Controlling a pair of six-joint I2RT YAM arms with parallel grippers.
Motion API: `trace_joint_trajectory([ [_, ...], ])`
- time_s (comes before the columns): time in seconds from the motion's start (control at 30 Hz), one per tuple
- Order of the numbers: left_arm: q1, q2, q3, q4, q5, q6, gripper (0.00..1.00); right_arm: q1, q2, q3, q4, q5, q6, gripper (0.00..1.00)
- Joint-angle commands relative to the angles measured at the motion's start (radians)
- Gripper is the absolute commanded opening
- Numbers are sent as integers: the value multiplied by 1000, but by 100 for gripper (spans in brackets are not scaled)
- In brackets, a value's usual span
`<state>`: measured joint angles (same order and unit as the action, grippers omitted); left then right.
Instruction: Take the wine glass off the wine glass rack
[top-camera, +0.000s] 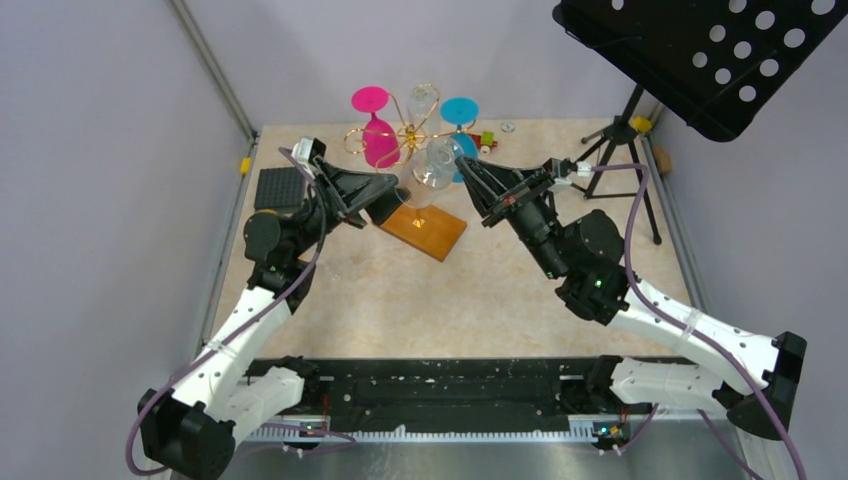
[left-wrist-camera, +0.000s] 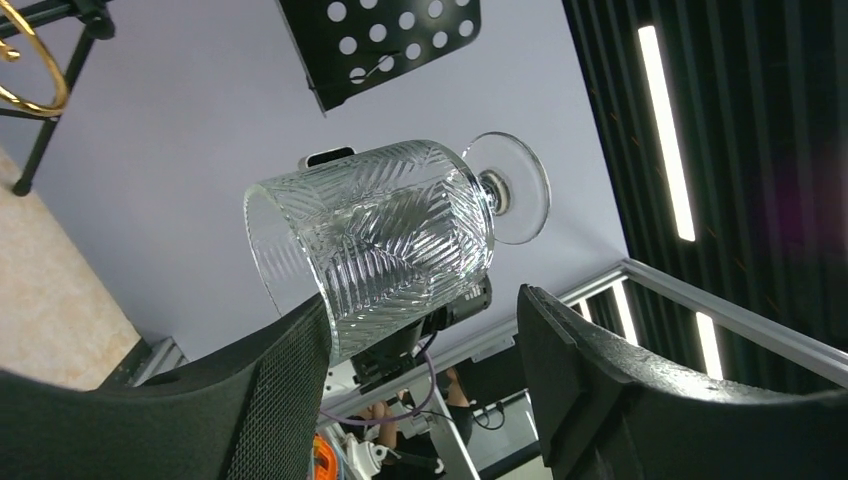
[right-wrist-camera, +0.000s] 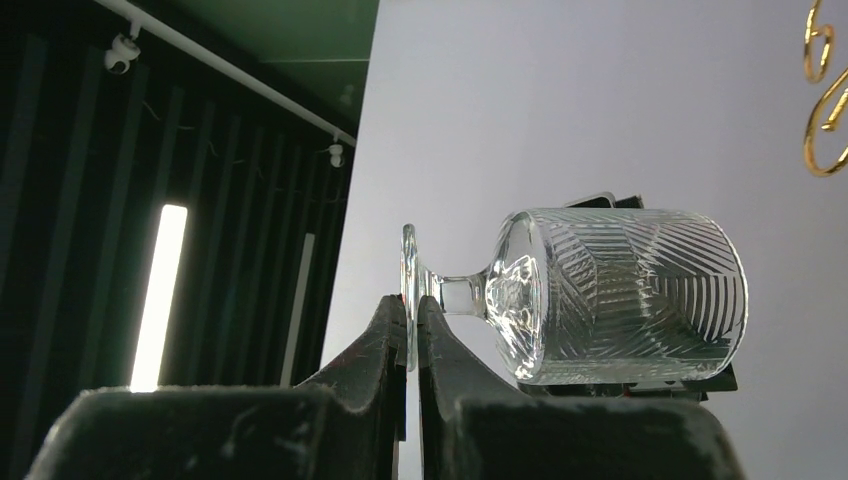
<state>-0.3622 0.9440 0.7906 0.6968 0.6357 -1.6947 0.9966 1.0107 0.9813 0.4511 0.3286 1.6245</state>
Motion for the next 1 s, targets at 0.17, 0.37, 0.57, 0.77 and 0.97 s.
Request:
trace_joint_trajectory([
  [0.17, -24, -47, 75, 178, 2, -15, 58, 1, -3, -7, 133, -18, 58, 0],
  [0.37, -25, -39, 81, 203, -8, -12, 40, 1, 8, -41, 151, -26, 91, 0],
  [0.57, -24, -7, 82, 284, -22, -39, 29, 2, 16, -69, 157, -32, 117, 0],
  [0.77, -24, 3, 83, 313, -43, -27, 0, 1, 3, -99, 145, 3, 112, 0],
  [0.97, -24, -5, 89, 258, -46, 39, 0, -4, -23, -124, 89, 60, 85, 34],
])
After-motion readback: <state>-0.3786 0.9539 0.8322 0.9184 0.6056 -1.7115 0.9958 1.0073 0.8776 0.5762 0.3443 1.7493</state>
